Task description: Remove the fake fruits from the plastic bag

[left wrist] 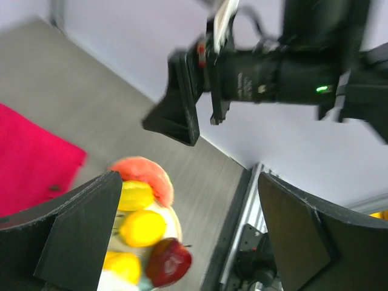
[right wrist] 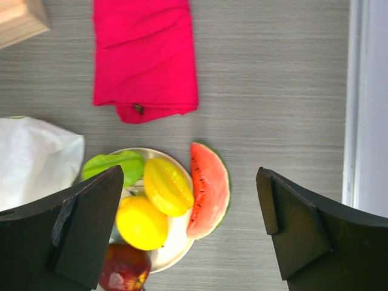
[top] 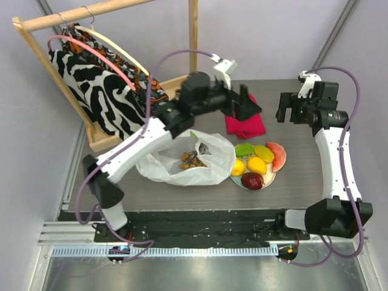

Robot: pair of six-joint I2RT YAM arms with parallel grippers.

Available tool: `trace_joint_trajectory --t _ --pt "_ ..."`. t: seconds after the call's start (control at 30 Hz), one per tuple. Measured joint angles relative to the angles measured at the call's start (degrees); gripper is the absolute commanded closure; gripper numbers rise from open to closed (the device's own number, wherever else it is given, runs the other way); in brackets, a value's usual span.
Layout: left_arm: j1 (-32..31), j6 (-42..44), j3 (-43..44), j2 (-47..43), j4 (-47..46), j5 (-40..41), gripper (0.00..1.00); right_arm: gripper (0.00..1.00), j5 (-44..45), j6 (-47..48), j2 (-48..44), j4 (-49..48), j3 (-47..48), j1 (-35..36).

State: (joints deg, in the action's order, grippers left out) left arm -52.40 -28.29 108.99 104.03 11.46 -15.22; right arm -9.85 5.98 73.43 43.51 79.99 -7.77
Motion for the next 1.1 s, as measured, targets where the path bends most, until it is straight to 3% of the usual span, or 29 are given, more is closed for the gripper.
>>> trace_joint_trajectory --t 0.2,0.5,0.73,0.9,1.1 --pt "9.03 6.47 -6.73 -11.96 1.88 -3.78 0.0 0.09 3.69 1.9 5.29 -0.04 -6.08 -2.19" --pt "17.4 15.15 -16.41 -20.79 10.82 -5.66 0.0 0.13 5.66 7.17 16.63 0.81 -11.96 -2.91" --pt "25.07 16.72 -21.99 -25.88 13.27 -5.7 0.0 0.33 3.72 9.44 23.98 -0.2 -10.4 -4.59" --pt "29.42 15.93 -24.15 -26.12 13.25 -5.88 0.0 0.62 -1.44 10.71 27.45 1.73 -10.08 -4.79" --pt "31.78 13.46 -24.85 -25.9 12.79 -6.54 0.0 0.68 -7.5 12.09 27.56 3.1 -9.07 -5.01"
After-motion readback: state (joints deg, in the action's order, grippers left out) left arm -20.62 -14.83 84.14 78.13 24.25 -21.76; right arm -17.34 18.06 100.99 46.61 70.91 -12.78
